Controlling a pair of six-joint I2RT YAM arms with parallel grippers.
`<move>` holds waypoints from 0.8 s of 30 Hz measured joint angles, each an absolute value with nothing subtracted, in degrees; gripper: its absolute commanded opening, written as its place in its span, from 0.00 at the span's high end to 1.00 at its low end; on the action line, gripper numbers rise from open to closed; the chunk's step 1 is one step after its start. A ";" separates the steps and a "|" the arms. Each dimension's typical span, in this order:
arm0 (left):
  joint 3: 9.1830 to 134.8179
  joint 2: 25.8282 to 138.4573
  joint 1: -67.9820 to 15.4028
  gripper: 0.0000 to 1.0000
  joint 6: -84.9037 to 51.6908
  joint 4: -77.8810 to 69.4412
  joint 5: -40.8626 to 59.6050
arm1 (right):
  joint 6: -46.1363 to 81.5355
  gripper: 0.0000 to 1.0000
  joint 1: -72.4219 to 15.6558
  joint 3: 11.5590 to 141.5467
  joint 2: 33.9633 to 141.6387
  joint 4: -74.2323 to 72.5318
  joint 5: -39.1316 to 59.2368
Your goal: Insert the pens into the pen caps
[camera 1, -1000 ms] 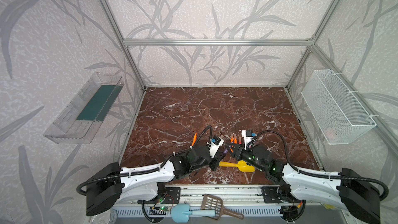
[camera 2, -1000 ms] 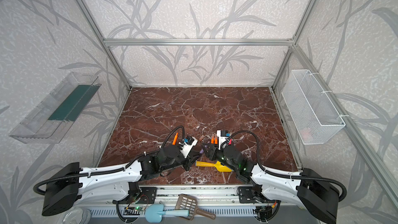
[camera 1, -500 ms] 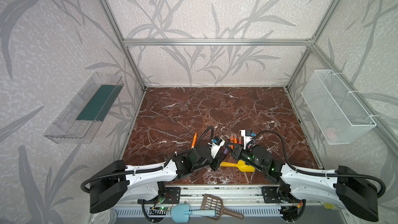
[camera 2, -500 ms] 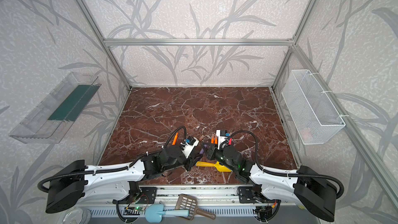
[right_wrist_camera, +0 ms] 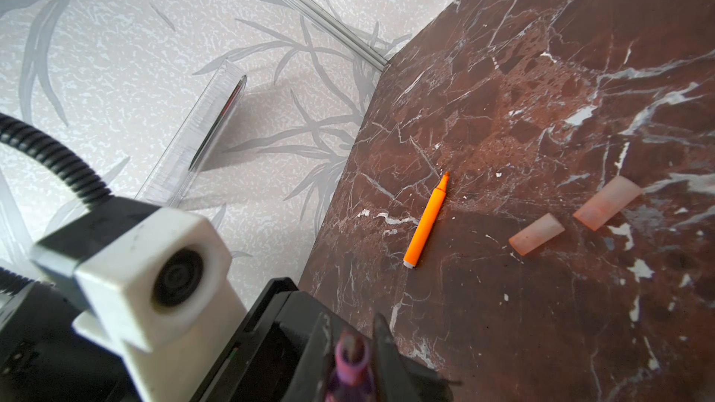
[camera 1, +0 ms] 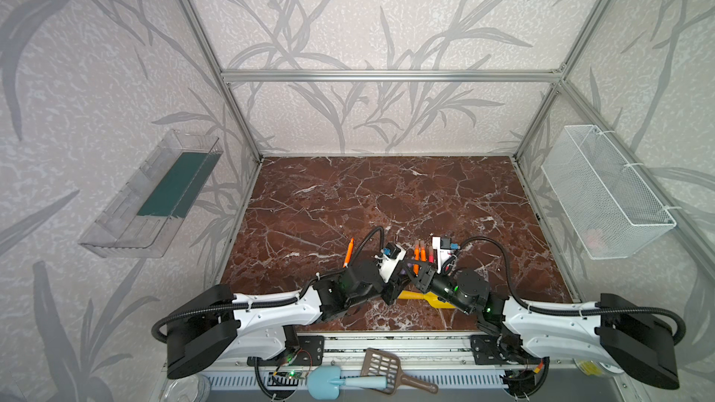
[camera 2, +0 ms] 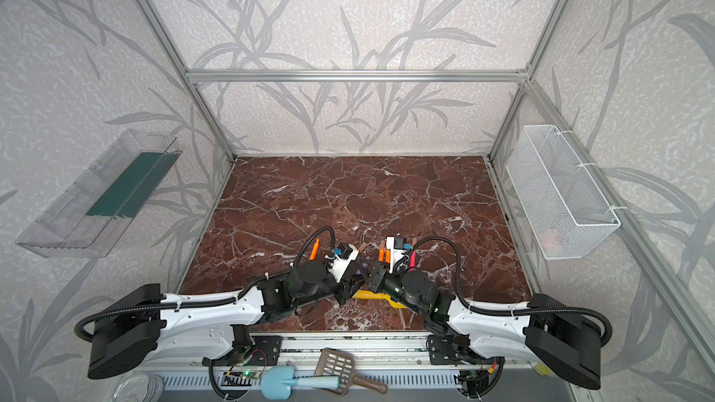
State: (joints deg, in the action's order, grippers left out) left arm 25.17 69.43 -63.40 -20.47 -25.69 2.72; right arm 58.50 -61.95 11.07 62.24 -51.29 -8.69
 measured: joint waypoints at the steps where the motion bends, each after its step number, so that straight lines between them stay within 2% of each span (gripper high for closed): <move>1: 25.10 69.78 -63.40 0.75 -20.43 -26.06 2.63 | 58.52 1.00 -62.19 11.07 62.65 -51.59 -8.97; 5: 25.04 70.85 -63.66 0.99 -20.03 -27.18 1.96 | 58.89 1.00 -62.48 11.07 64.01 -52.58 -10.02; 6: 24.88 71.09 -63.68 1.00 -20.10 -27.66 1.61 | 58.94 0.99 -62.52 11.05 64.14 -52.58 -10.31; 11: 23.59 71.53 -64.01 1.00 -20.18 -30.00 -0.51 | 58.96 0.61 -62.72 11.09 63.86 -51.03 -11.38; 13: 23.59 70.98 -63.68 1.00 -20.58 -28.71 -3.27 | 59.00 0.53 -62.83 11.20 62.54 -47.99 -12.56; 19: 23.31 67.44 -59.90 1.00 -24.16 -22.46 -12.23 | 58.41 0.50 -62.85 12.64 55.24 -33.89 -17.96; 24: 20.62 62.28 -51.05 1.00 -27.62 -18.52 -11.86 | 57.82 0.50 -62.85 13.89 52.05 -24.93 -22.52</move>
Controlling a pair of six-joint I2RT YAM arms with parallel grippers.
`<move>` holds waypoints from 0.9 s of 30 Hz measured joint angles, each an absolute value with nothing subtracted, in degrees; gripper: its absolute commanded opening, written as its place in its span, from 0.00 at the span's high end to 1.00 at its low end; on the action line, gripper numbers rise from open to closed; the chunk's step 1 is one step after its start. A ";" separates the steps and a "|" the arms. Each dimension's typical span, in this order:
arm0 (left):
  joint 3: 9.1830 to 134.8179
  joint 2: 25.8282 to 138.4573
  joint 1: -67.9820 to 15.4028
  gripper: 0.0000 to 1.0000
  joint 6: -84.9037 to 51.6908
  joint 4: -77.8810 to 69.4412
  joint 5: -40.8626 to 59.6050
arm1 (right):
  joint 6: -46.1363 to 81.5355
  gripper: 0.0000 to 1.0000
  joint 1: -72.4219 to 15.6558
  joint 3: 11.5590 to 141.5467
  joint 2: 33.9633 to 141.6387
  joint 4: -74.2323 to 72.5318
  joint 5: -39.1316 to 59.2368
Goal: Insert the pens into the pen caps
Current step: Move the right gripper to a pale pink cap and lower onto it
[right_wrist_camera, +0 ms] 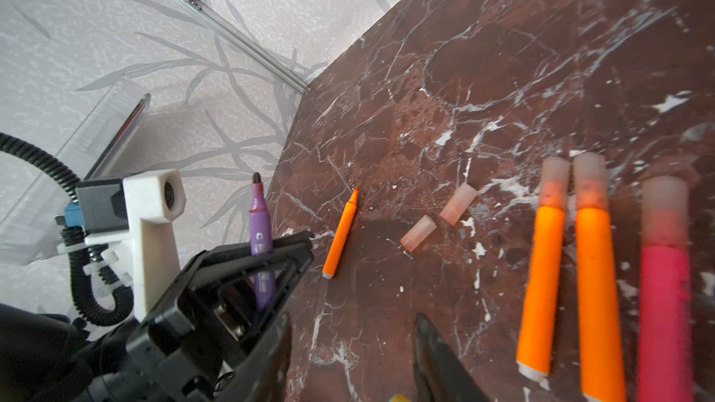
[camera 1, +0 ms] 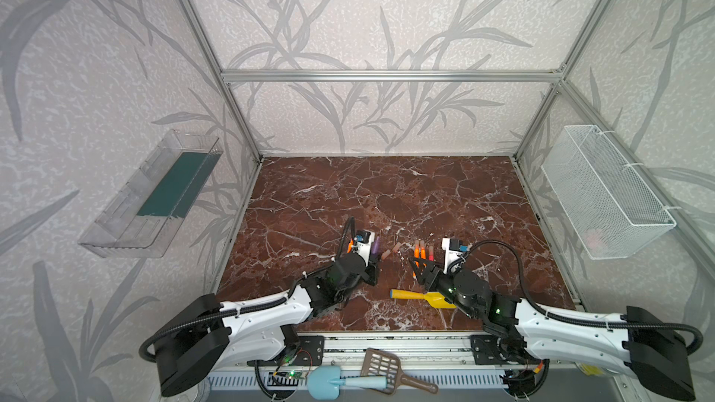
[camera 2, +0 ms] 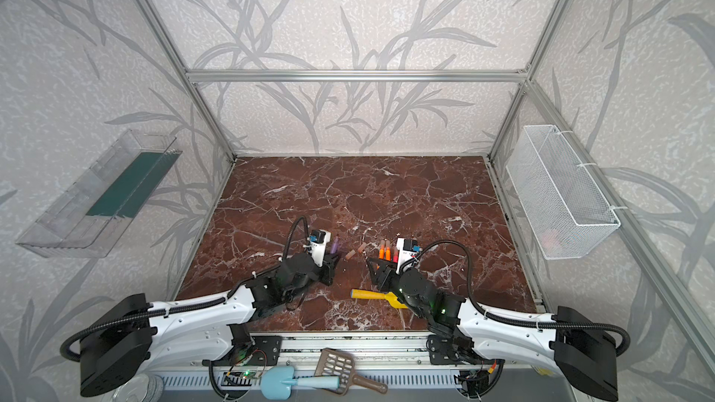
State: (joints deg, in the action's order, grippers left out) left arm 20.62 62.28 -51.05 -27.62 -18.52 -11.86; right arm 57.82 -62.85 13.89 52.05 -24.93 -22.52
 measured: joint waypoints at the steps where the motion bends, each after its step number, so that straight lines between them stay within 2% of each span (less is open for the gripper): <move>1: 19.94 61.04 -49.25 1.00 -28.23 -17.52 -11.73 | 57.49 0.50 -62.85 14.33 52.16 -23.20 -23.35; 6: 17.58 56.16 -46.28 1.00 -29.43 -14.22 -11.64 | 54.68 0.50 -62.83 20.10 56.14 -14.55 -26.59; 13: 17.15 52.80 -44.69 1.00 -30.26 -10.63 -11.42 | 48.12 0.50 -62.48 36.75 70.91 -3.25 -27.44; 17: 17.06 52.75 -44.27 1.00 -30.65 -10.48 -11.29 | 44.31 0.57 -60.75 45.56 80.58 2.02 -25.54; 27: 17.06 52.16 -43.99 1.00 -30.72 -9.19 -10.17 | 40.49 0.61 -54.39 52.49 94.37 8.93 -20.27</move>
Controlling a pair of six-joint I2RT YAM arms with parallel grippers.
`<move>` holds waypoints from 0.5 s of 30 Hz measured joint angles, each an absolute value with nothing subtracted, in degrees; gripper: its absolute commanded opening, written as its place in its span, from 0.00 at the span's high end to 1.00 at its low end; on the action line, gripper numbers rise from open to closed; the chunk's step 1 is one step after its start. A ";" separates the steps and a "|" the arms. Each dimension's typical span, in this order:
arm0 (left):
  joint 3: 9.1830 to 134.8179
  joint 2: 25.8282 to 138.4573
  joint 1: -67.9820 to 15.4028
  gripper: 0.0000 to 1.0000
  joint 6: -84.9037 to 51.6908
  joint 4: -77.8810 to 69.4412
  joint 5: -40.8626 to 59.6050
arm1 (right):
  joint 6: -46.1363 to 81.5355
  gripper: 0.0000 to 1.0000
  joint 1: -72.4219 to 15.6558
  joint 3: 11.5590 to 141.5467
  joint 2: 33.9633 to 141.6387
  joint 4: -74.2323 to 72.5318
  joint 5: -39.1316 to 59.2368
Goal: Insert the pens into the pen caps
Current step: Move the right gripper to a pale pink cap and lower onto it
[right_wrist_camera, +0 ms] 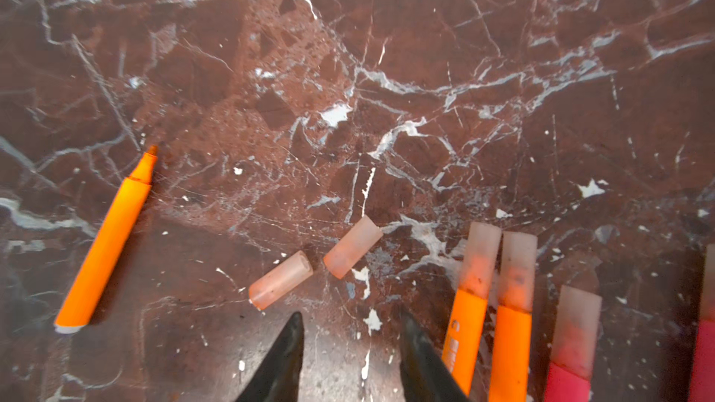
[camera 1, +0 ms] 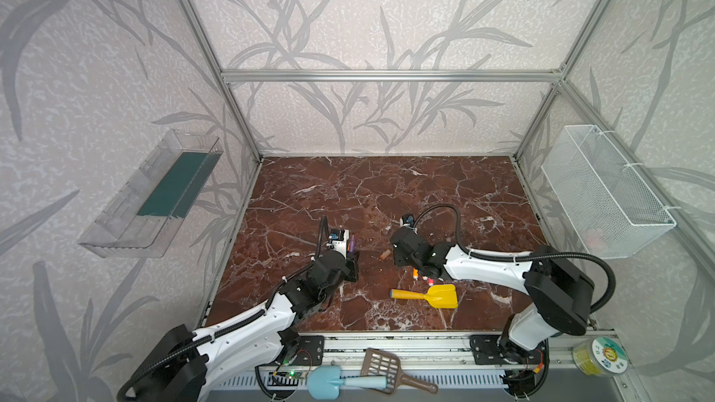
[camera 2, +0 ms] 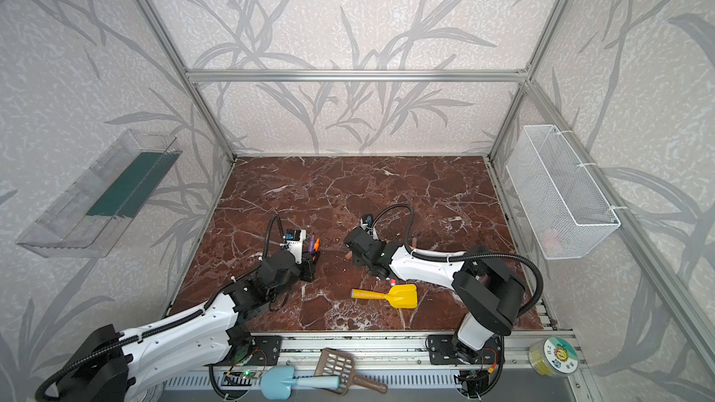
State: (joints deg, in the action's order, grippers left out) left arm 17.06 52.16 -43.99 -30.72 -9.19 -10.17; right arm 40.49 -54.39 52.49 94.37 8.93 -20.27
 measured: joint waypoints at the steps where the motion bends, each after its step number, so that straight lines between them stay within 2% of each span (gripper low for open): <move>1: 17.06 51.96 -43.94 1.00 -30.72 -8.99 -10.17 | 40.32 0.61 -54.24 53.28 95.39 9.45 -19.99; 15: 17.06 50.17 -43.75 1.00 -30.68 -7.42 -9.65 | 39.09 0.61 -52.75 63.51 106.13 14.68 -18.41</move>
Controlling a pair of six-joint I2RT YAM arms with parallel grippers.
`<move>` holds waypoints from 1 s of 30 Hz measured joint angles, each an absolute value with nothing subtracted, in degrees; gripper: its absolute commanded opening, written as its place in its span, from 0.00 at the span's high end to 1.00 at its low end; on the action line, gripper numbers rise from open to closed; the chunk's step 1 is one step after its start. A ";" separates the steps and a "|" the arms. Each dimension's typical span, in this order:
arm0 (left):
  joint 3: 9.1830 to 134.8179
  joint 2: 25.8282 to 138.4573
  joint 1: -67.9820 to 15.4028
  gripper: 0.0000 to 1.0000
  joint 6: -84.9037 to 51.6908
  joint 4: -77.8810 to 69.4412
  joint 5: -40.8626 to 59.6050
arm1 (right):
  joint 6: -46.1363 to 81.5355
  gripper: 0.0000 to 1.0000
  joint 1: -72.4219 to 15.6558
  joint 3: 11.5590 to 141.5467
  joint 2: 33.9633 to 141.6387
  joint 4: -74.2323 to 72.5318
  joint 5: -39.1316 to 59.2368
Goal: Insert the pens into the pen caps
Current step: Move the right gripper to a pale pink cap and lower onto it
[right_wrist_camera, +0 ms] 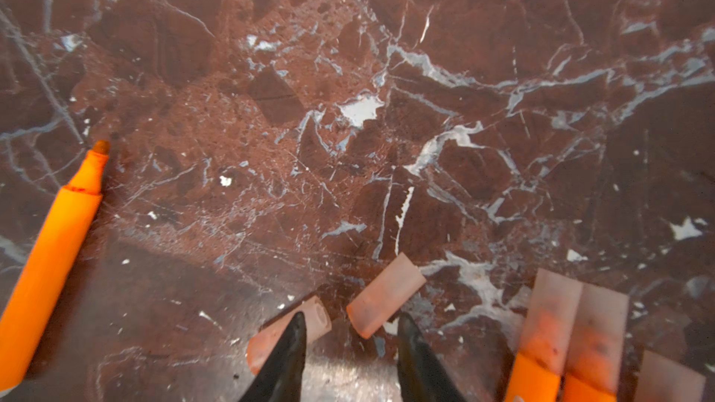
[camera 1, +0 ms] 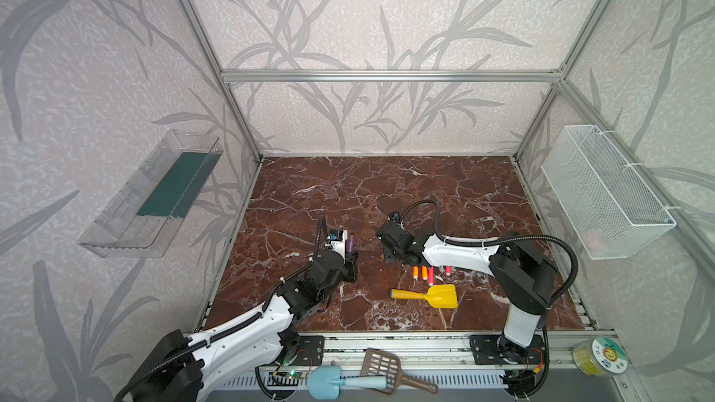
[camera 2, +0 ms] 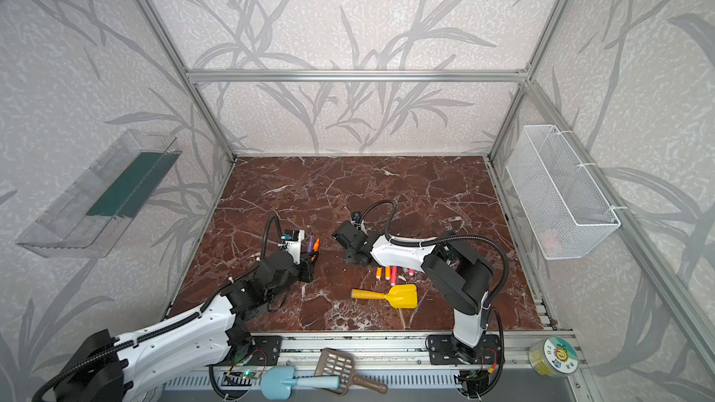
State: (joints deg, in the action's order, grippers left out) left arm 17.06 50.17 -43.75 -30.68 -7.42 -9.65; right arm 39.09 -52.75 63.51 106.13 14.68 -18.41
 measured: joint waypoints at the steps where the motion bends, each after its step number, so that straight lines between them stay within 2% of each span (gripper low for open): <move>1: 17.06 50.00 -43.75 1.00 -30.68 -7.42 -9.56 | 39.18 0.61 -52.47 63.66 106.65 14.92 -18.55; 12: 17.06 49.25 -43.70 1.00 -30.68 -7.20 -9.34 | 39.38 0.61 -51.24 64.01 107.87 15.75 -19.16; 23: 17.06 50.09 -43.70 1.00 -30.68 -7.29 -9.13 | 40.05 0.74 -51.24 64.01 107.92 15.90 -19.49; 30: 17.06 50.09 -43.70 1.00 -30.68 -7.29 -8.91 | 40.58 0.72 -51.09 64.03 108.97 15.79 -19.55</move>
